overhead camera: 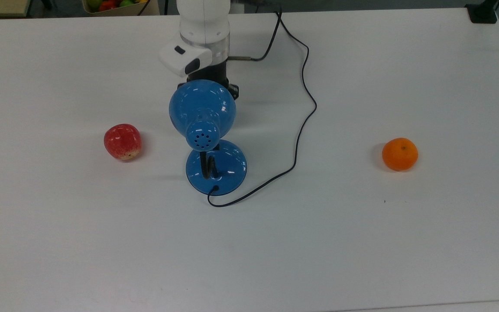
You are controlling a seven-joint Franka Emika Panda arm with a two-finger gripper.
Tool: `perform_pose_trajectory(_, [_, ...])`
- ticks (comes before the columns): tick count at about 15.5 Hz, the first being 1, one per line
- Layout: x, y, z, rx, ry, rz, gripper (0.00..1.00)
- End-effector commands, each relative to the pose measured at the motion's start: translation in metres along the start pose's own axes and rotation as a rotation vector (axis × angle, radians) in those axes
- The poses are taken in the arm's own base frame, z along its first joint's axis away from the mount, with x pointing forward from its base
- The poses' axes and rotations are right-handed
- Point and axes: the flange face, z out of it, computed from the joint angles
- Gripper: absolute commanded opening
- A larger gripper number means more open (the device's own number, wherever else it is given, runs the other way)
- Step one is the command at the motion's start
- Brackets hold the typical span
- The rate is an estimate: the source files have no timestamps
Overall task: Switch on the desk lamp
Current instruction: 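Lower the gripper down beside the lamp stem toward the base switch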
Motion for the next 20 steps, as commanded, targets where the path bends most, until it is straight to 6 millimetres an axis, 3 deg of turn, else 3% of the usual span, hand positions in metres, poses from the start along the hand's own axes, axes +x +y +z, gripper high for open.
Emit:
perform_pose_trajectory(1, [0.008,-0.009,0.018,0.017,0.081,0.028,0.00])
perform_pose_trajectory(5, [0.011,-0.013,0.033,0.025,0.125,0.019,0.00])
perform_pose_trajectory(20, [0.012,-0.019,0.054,0.024,0.126,0.003,0.00])
